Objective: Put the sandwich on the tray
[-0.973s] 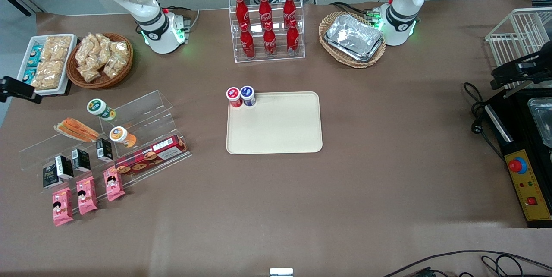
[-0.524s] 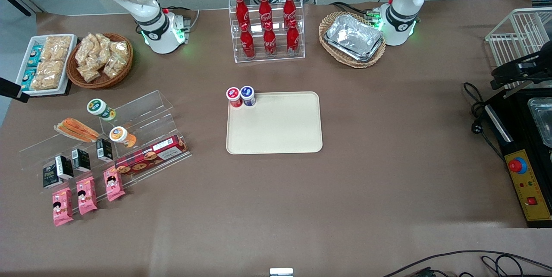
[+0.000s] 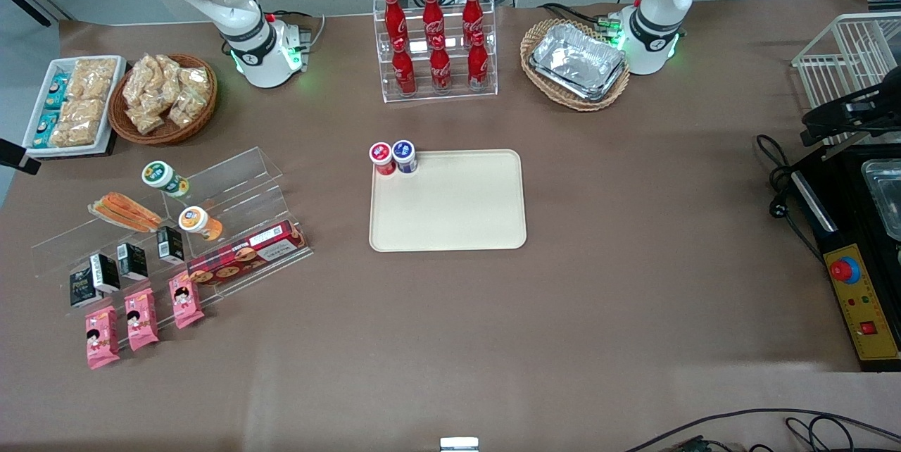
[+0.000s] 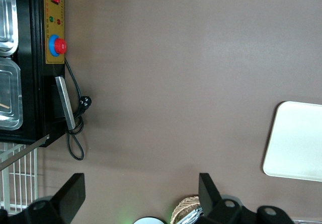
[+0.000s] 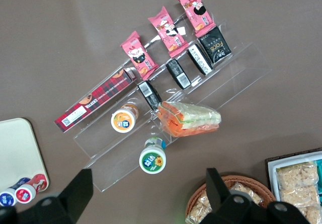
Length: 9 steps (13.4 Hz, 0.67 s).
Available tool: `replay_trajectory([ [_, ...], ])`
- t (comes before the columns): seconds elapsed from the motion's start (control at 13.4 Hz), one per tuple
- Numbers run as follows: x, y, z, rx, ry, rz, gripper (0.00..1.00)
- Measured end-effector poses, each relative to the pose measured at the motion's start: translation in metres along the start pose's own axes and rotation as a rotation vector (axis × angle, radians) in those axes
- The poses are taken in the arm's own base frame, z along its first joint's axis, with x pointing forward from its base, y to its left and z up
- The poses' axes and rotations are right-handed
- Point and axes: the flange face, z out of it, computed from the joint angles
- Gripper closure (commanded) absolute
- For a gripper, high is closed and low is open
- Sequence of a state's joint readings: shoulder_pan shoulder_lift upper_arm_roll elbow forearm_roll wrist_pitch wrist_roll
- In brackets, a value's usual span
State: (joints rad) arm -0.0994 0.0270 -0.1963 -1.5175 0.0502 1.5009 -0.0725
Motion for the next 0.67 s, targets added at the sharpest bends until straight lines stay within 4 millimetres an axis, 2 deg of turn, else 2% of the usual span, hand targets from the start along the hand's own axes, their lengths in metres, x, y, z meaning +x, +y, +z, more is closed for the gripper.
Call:
replay_trajectory([
  [0.3, 0.002, 0.015, 0.011, 0.001, -0.022, 0.032, 0.00],
  [0.67, 0.002, 0.019, 0.041, 0.005, -0.037, 0.034, 0.00],
])
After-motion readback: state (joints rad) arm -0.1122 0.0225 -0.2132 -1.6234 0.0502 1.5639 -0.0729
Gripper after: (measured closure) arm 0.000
